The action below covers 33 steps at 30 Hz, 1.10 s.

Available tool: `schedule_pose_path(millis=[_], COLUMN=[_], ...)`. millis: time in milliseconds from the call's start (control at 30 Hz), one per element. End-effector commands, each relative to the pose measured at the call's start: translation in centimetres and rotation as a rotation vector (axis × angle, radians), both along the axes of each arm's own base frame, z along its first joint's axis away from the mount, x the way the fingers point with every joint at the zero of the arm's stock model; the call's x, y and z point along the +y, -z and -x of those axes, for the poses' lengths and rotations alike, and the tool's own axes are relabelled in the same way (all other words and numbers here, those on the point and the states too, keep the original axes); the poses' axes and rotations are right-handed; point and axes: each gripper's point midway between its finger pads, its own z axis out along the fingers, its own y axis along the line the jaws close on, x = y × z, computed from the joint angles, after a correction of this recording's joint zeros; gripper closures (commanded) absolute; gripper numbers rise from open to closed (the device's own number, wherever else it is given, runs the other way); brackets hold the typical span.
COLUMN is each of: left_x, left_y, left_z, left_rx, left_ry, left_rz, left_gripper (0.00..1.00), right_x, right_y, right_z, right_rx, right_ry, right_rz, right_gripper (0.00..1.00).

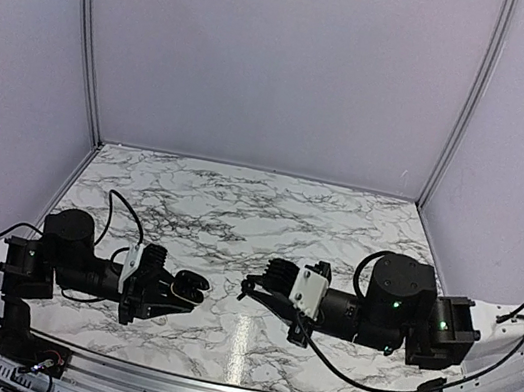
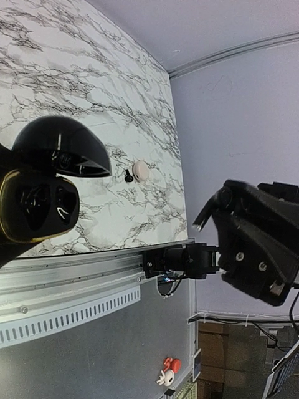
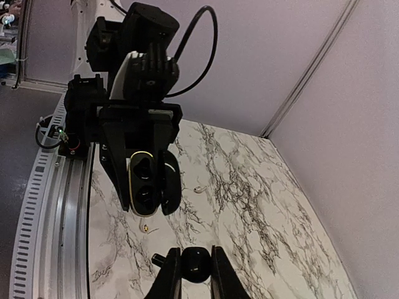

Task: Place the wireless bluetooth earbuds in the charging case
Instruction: Insert the right earbud into the right side groove of the charging case.

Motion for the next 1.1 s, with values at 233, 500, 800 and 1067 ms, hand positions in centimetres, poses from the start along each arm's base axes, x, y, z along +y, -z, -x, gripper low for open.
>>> schedule_pose_path(millis=[233,500,800,1067], left_x=[-1.3,-2.1,-2.7,-3.1], left_y=[-4.1,-4.6,-4.6,-4.4], left_z=[-0.4,-1.6,-2.2,-2.1], left_rx=[0.135,0.238,0.287,0.307], left_ry=[-0.015,-0.072,-0.097,-0.083], left_rz=[0.135,0.150,0.158,0.149], left_gripper=[1.00,1.00,1.00,1.00], right_x=[1.1,1.4,1.9,2.4], right_y=[-3.7,-3.7,-3.4,-2.7], right_z=[-0.2,-1.3,-1.3,-1.5], right_rx=[-0.182,-0.203,-0.251,-0.269], right_ry=[0.149,0.229,0.254,0.271], right_rz=[-0.062,-0.061,-0.035,-0.005], right_gripper=[0.90,0.91,0.91,0.91])
